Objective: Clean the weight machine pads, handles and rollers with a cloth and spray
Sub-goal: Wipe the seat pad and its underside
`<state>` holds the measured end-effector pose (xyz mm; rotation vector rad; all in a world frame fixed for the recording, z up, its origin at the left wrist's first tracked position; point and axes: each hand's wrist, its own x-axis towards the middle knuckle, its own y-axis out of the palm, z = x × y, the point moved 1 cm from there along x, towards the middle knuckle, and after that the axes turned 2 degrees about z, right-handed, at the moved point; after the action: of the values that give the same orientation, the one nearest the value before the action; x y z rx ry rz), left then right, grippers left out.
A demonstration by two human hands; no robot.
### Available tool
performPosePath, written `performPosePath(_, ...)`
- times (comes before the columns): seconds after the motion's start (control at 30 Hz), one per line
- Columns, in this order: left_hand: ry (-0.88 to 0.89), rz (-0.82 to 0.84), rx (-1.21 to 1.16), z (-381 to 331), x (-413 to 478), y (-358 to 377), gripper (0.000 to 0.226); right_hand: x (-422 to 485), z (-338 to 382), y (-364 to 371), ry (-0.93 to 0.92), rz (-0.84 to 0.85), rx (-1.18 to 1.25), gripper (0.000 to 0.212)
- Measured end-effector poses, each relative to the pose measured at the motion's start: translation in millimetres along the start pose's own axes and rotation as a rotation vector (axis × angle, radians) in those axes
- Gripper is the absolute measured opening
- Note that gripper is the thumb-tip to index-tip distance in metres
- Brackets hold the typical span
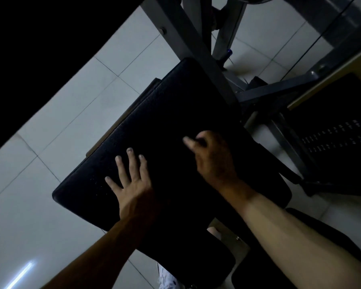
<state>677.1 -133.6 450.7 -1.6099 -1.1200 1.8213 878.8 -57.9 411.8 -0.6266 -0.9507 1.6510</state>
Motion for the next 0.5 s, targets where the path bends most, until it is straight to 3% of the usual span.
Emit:
performPosePath(0.1, 0.039, -0.043, -0.006, 3, 0, 3, 0.139, 14, -46, -15, 0.326, -0.202, -0.015, 0.053)
performPosePath(0.17, 0.042, -0.051, -0.007, 5, -1, 5, 0.142, 8, -27, -2, 0.432, -0.262, -0.01, 0.05)
performPosePath(0.23, 0.044, -0.063, -0.003, 6, -1, 7, 0.14, -15, 13, 20, 0.364, -0.238, 0.01, 0.046)
performPosePath(0.33, 0.062, -0.141, -0.023, 8, -3, 10, 0.123, -66, 64, 45, 0.118, -0.083, 0.008, 0.048)
performPosePath(0.4, 0.114, -0.184, -0.026, 7, -11, 16, 0.119, -78, 57, 48, 0.005, -0.012, -0.016, 0.045)
performPosePath(0.5, 0.299, -0.237, 0.119, 3, -25, 36, 0.12, -64, 6, 27, 0.019, -0.053, -0.043, 0.039)
